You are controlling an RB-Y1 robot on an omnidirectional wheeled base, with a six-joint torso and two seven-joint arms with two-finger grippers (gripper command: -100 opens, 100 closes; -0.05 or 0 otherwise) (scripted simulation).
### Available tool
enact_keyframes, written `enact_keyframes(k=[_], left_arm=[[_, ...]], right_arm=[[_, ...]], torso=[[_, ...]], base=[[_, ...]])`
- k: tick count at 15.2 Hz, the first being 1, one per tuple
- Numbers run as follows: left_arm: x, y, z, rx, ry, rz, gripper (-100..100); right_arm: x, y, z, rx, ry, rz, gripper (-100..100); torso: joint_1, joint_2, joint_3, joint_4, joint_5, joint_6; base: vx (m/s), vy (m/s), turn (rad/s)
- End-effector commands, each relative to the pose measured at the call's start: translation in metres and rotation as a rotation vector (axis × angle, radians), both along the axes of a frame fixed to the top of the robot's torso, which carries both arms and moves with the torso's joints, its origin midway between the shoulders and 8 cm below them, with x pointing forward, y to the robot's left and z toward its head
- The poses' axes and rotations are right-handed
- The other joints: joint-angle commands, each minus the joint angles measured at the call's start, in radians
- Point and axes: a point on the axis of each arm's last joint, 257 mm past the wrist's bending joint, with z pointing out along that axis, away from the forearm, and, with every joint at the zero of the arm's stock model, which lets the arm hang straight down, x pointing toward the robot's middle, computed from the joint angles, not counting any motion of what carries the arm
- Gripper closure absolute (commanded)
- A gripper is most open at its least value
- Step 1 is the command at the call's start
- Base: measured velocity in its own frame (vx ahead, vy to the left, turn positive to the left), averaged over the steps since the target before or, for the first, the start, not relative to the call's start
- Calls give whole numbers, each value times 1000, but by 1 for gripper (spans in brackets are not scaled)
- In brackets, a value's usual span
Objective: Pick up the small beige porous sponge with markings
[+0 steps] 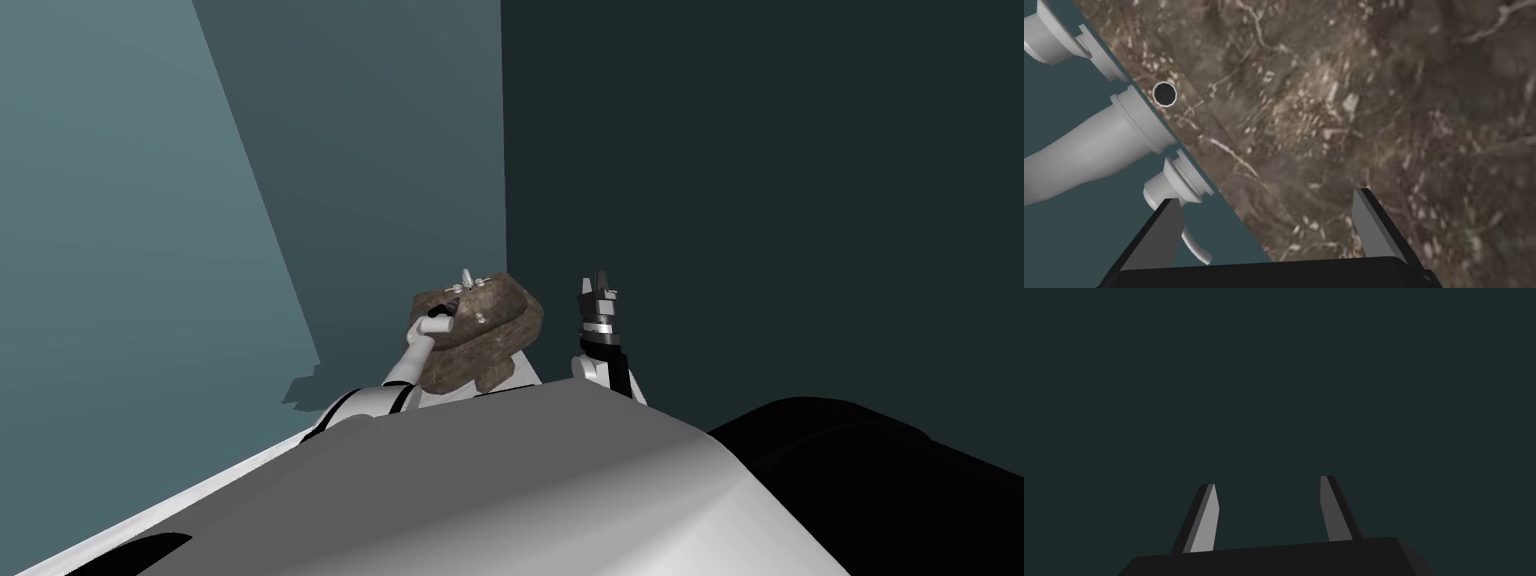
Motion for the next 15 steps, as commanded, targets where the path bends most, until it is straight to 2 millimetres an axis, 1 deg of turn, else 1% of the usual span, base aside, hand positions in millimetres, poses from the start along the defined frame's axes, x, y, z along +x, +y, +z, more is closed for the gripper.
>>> enact_keyframes(k=[1, 2, 3, 4, 5, 6, 7, 8, 9, 10, 11, 12, 13, 14, 15], left_arm=[[0, -3, -10, 7, 47, -3, -100], [-1, -2, -13, 7, 52, -1, -100], [5, -11, -9, 14, 78, -13, -100], [1, -9, -19, 14, 98, -9, -100], [0, -9, -21, 15, 103, -8, -100], [5, -18, -17, 21, 126, -20, -100], [1, -16, -27, 22, 148, -16, -100], [0, -15, -29, 22, 153, -15, -100], [2, -24, -29, 29, 185, -27, -100], [-1, -23, -34, 29, 197, -24, -100], [-2, -23, -35, 29, 200, -24, -100], [1, -32, -33, 36, 227, -36, -100], [-3, -30, -41, 37, 245, -33, -100], [-2, -39, -40, 43, 272, -46, -100], [-6, -38, -47, 44, 288, -43, -100]], right_arm=[[0, 0, 0, 0, 0, 0, 0], [0, 0, 0, 0, 0, 0, 0], [0, 0, 0, 0, 0, 0, 0], [0, 0, 0, 0, 0, 0, 0], [0, 0, 0, 0, 0, 0, 0], [0, 0, 0, 0, 0, 0, 0], [0, 0, 0, 0, 0, 0, 0], [0, 0, 0, 0, 0, 0, 0], [0, 0, 0, 0, 0, 0, 0], [0, 0, 0, 0, 0, 0, 0], [0, 0, 0, 0, 0, 0, 0], [0, 0, 0, 0, 0, 0, 0], [0, 0, 0, 0, 0, 0, 0], [0, 0, 0, 0, 0, 0, 0], [0, 0, 0, 0, 0, 0, 0]], torso=[[0, 0, 0, 0, 0, 0], [0, 0, 0, 0, 0, 0], [0, 0, 0, 0, 0, 0], [0, 0, 0, 0, 0, 0], [0, 0, 0, 0, 0, 0], [0, 0, 0, 0, 0, 0], [0, 0, 0, 0, 0, 0], [0, 0, 0, 0, 0, 0], [0, 0, 0, 0, 0, 0], [0, 0, 0, 0, 0, 0], [0, 0, 0, 0, 0, 0], [0, 0, 0, 0, 0, 0], [0, 0, 0, 0, 0, 0], [0, 0, 0, 0, 0, 0], [0, 0, 0, 0, 0, 0]], base=[[4, -9, -20], [3, -7, -12], [3, -10, -13], [5, -11, -18], [4, -8, -10], [3, -8, -13], [4, -9, -21], [4, -6, -10], [3, -8, -12], [3, -9, -16], [3, -7, -9], [3, -8, -11], [4, -8, -17], [4, -9, -22], [5, -10, -23]])
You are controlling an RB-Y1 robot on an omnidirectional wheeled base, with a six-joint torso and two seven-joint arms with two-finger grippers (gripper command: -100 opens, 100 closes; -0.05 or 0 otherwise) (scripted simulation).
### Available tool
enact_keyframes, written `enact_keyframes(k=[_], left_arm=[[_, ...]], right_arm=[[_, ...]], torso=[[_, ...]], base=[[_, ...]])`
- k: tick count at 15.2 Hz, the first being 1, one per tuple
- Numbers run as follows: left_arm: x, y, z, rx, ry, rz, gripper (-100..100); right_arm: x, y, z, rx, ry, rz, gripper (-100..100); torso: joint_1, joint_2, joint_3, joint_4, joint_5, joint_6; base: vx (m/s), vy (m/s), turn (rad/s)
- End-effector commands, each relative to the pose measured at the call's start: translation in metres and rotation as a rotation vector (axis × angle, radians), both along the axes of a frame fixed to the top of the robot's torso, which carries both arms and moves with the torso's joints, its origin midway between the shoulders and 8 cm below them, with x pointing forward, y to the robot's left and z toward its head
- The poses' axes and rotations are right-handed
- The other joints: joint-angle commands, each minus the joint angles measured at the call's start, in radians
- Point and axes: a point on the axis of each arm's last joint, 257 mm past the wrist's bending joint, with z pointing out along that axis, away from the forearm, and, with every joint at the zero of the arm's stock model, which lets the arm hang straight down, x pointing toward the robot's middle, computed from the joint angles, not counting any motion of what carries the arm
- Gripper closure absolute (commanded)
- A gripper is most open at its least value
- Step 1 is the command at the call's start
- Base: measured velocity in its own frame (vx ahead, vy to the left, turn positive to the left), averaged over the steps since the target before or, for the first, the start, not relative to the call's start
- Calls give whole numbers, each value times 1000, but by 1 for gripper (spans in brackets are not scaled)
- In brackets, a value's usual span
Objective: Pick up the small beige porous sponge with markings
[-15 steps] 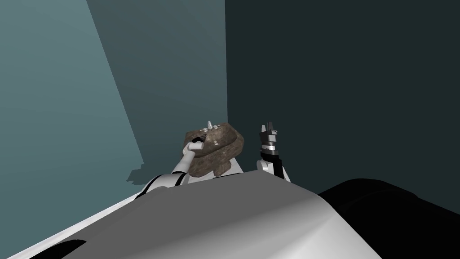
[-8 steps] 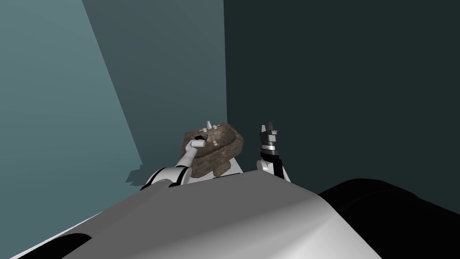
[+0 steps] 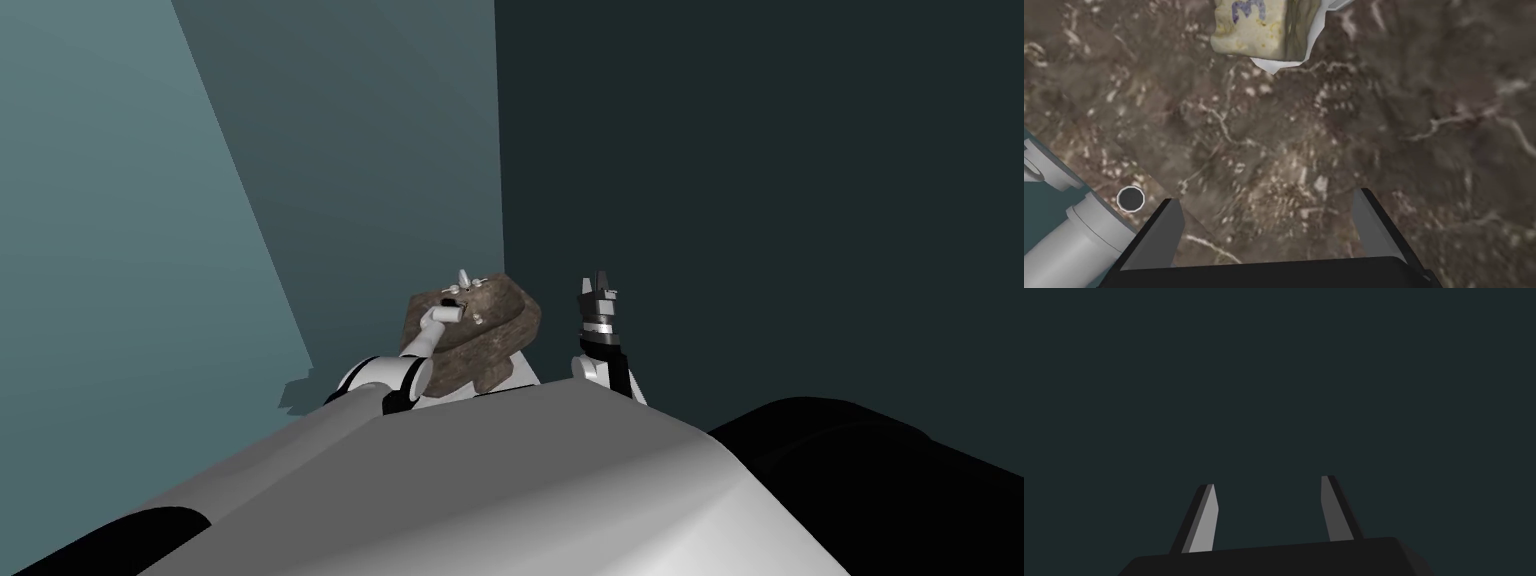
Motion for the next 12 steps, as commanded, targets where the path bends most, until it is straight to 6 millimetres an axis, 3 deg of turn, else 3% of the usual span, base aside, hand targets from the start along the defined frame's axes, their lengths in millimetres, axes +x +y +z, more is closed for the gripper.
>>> enact_keyframes(k=[1, 12], left_arm=[[-6, -10, -8, 10, 63, -14, -100], [-30, -55, -25, 35, 241, -80, -100]], right_arm=[[0, 0, 0, 0, 0, 0, 0], [0, 0, 0, 0, 0, 0, 0]], torso=[[0, 0, 0, 0, 0, 0], [0, 0, 0, 0, 0, 0]], base=[[5, -10, -18], [4, -8, -14]])
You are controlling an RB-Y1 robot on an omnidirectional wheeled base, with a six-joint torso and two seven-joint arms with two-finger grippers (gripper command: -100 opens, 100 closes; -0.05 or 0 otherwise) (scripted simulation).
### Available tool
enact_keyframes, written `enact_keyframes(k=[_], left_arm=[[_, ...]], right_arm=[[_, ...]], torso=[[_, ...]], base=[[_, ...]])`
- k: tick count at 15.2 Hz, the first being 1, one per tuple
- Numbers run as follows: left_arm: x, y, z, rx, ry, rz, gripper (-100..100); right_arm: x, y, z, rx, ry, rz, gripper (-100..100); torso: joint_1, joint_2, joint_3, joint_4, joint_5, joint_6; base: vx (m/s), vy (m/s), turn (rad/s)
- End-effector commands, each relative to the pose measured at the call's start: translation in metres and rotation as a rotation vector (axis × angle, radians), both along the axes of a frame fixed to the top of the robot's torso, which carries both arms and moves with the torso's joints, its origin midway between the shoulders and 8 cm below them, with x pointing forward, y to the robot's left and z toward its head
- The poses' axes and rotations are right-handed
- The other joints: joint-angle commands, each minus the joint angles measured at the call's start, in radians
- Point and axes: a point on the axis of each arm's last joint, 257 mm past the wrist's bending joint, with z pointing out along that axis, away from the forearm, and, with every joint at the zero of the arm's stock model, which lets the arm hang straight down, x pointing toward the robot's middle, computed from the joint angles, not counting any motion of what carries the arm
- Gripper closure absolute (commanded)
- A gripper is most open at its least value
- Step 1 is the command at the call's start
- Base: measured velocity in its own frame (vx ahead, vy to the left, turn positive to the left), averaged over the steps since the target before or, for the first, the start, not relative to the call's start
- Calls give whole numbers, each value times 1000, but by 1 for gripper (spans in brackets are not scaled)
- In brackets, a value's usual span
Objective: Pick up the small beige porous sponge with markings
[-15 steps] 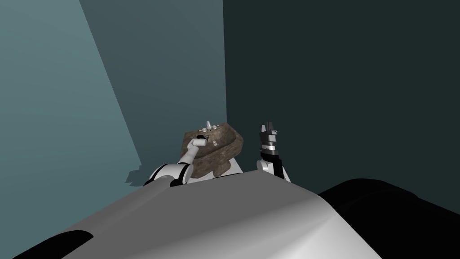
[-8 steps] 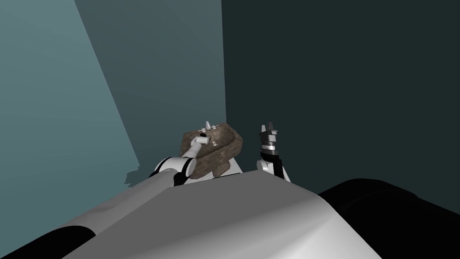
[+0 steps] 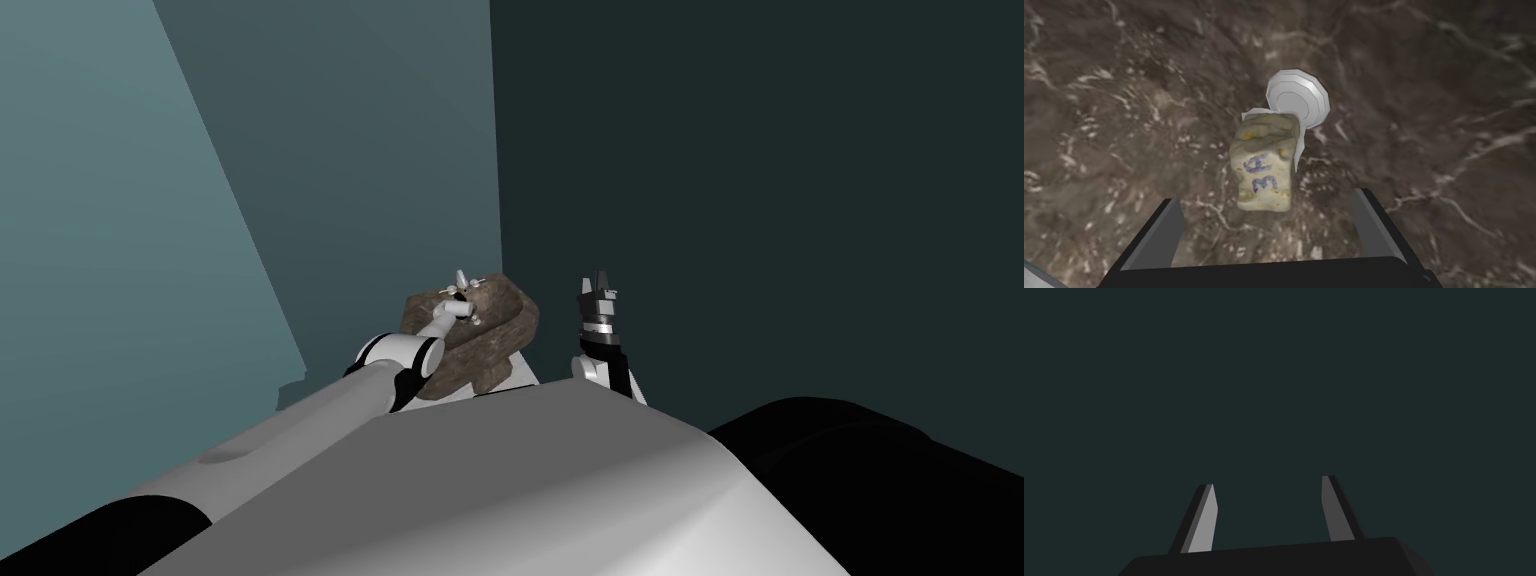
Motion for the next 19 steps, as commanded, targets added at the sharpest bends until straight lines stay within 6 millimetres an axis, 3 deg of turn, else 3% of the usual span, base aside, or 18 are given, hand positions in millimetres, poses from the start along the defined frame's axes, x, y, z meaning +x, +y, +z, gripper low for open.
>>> enact_keyframes(k=[1, 2, 3, 4, 6, 9, 10, 19], left_arm=[[-4, -3, -1, 1, 12, -6, -100], [-4, -3, -1, 1, 12, -6, -100], [-11, -19, -4, 0, 43, -27, -100], [-5, -9, -1, 0, 19, -13, -100], [-15, -6, -18, 0, 25, -8, -100], [-13, -6, -17, 0, 23, -9, -100], [-14, -6, -18, -1, 23, -8, 100], [-7, -9, -2, 0, 24, -14, 100]], right_arm=[[0, 0, 0, 0, 0, 0, 0], [0, 0, 0, 0, 0, 0, 0], [0, 0, 0, 0, 0, 0, 0], [0, 0, 0, 0, 0, 0, 0], [0, 0, 0, 0, 0, 0, 0], [0, 0, 0, 0, 0, 0, 0], [0, 0, 0, 0, 0, 0, 0], [0, 0, 0, 0, 0, 0, 0]], torso=[[0, 0, 0, 0, 0, 0], [0, 0, 0, 0, 0, 0], [1, 0, 0, 0, 0, 0], [1, 0, 0, 0, 0, 0], [1, -1, 0, 0, 0, 0], [1, -1, -1, 0, 0, 0], [1, 0, 0, 0, 0, 0], [4, -3, -3, -3, 1, 0]], base=[[4, -6, -5], [0, 0, 0], [0, 0, 0], [0, 0, 0], [58, 2, -48], [10, -7, 18], [0, 0, 0], [-14, 3, 4]])
